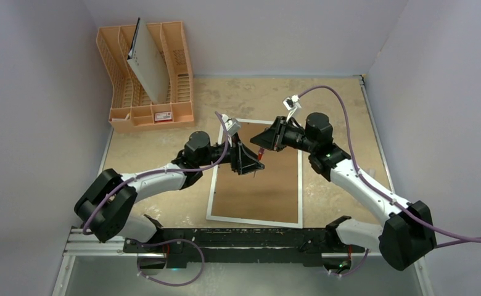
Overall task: Take the photo out of the frame
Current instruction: Adjust the screwdriver.
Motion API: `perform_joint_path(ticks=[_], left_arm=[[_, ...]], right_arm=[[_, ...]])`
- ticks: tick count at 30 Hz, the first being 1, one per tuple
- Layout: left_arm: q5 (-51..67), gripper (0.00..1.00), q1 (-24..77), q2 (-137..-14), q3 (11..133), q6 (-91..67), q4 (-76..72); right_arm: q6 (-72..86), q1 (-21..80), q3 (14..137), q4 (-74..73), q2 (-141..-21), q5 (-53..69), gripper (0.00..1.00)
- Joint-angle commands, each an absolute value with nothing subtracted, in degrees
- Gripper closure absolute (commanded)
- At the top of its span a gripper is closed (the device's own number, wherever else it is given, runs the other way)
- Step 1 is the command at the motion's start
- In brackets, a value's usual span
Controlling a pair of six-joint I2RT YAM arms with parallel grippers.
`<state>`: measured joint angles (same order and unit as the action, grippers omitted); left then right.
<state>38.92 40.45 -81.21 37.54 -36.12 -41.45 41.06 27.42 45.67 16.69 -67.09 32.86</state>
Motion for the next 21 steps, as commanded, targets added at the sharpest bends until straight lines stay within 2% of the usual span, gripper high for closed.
perform_joint_path(ticks=[1, 3, 7, 11, 12, 13, 14, 15, 17, 21], left_arm=[[42.8, 0.47, 41.0, -82.5, 37.6, -38.1, -46.2], [43.3, 0.54, 41.2, -82.5, 37.6, -38.0, -46.4], [43.9, 0.81, 41.2, -82.0, 40.1, -33.4, -39.6], [41.7, 0.99, 41.1, -79.7, 42.6, -24.9, -28.5], [41.2, 1.00, 41.2, -78.9, 43.7, -21.4, -24.9], [40.9, 1.00, 41.1, -78.3, 44.9, -17.7, -20.6], [40.6, 1.00, 41.2, -77.8, 46.4, -13.7, -15.6], [40.2, 1.00, 41.1, -77.6, 48.1, -9.2, -10.4], [38.4, 1.00, 41.1, -77.6, 51.8, 0.6, 0.9], [36.2, 1.00, 41.0, -78.8, 59.4, 14.6, 21.4]], right_arm=[[43.5, 27.5, 45.3, 23.7, -66.6, 36.5, 1.00], [43.7, 27.5, 45.1, 24.1, -66.5, 36.4, 1.00], [42.6, 27.5, 44.9, 22.9, -65.7, 35.7, 1.00], [40.6, 27.5, 46.8, 17.0, -66.0, 38.9, 0.99], [40.1, 27.5, 47.5, 14.8, -66.1, 39.7, 0.91], [38.6, 27.4, 48.6, 11.8, -66.2, 40.4, 0.71], [35.7, 27.3, 50.1, 7.6, -66.2, 40.6, 0.56], [33.7, 27.3, 51.5, 3.8, -66.2, 40.6, 0.46], [30.6, 26.6, 54.1, -4.0, -66.4, 41.3, 0.36], [26.5, 21.2, 57.6, -12.4, -67.0, 46.5, 0.31]])
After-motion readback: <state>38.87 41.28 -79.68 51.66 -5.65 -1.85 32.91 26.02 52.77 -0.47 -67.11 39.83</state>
